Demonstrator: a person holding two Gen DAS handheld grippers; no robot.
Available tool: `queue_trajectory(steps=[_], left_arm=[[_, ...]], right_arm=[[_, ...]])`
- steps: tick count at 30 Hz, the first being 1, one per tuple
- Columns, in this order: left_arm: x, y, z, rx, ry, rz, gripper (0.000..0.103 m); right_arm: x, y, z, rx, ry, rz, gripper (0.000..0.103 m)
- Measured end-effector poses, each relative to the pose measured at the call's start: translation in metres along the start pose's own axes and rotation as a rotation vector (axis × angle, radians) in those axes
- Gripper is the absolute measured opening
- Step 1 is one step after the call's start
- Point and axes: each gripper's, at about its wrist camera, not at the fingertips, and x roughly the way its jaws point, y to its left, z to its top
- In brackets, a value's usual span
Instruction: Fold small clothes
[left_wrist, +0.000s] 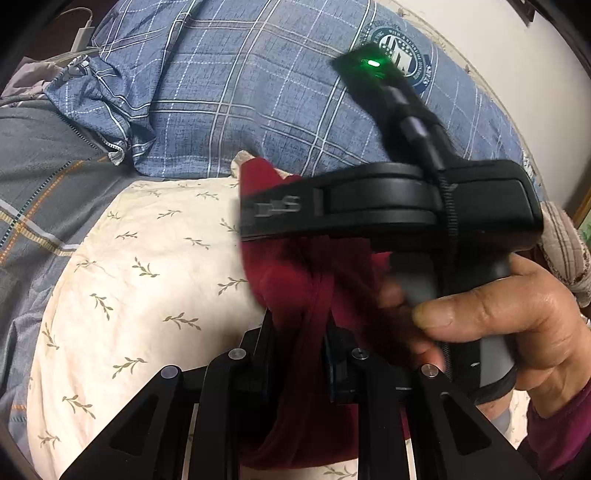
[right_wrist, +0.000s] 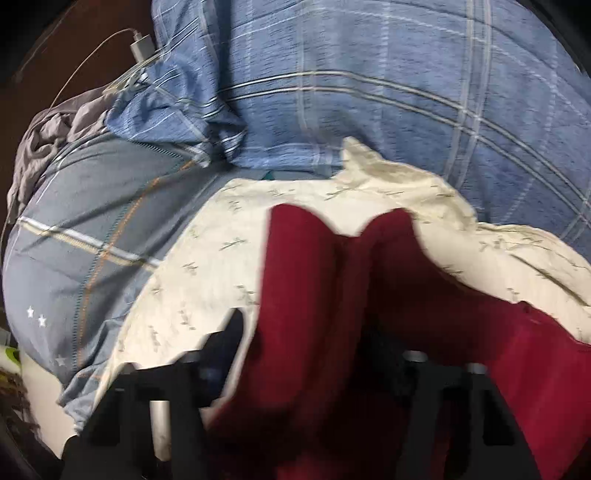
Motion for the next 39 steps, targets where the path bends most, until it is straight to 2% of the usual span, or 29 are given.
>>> queue_trajectory(steps=[2, 4, 8, 13, 16, 18, 21, 24, 27, 31, 39], left_arm=[[0.002, -0.001, 0.001, -0.003, 0.006, 0.010, 0.019], [0.005, -0.002, 0.001, -0.004, 0.012, 0.026, 0.026], [0.011, -0.001, 0.002, -0.022, 0.028, 0.055, 0.048], [0.018, 0.002, 0.002, -0.042, 0.041, 0.073, 0.055], [0.019, 0.001, 0.001, -0.027, 0.037, 0.044, 0.051], [0.017, -0.001, 0.001, -0.030, 0.041, 0.015, 0.027], [0.009, -0.008, 0.002, -0.021, 0.023, 0.005, 0.019], [-0.004, -0.025, 0.008, -0.037, 0.002, -0.027, 0.018], [-0.014, -0.058, 0.012, 0.033, -0.016, -0.013, 0.017], [-0.017, -0.103, 0.016, 0.080, -0.005, -0.066, 0.017], [0.005, -0.194, 0.011, 0.229, 0.026, -0.124, 0.017]], right_arm=[[-0.003, -0.012, -0.002, 0.041, -0.011, 0.043, 0.032], [-0.006, -0.017, -0.004, 0.055, -0.017, 0.064, 0.028], [-0.010, -0.018, -0.009, 0.065, -0.033, 0.077, 0.027], [-0.013, -0.024, -0.011, 0.094, -0.051, 0.107, 0.027], [-0.016, -0.030, -0.014, 0.107, -0.066, 0.125, 0.026], [-0.022, -0.033, -0.015, 0.105, -0.075, 0.128, 0.025], [-0.034, -0.035, -0.017, 0.087, -0.092, 0.135, 0.023], [-0.056, -0.041, -0.019, 0.061, -0.129, 0.129, 0.022], [-0.083, -0.053, -0.022, 0.054, -0.173, 0.122, 0.021], [-0.119, -0.082, -0.029, 0.074, -0.228, 0.088, 0.020], [-0.164, -0.174, -0.069, 0.195, -0.274, 0.012, 0.018]])
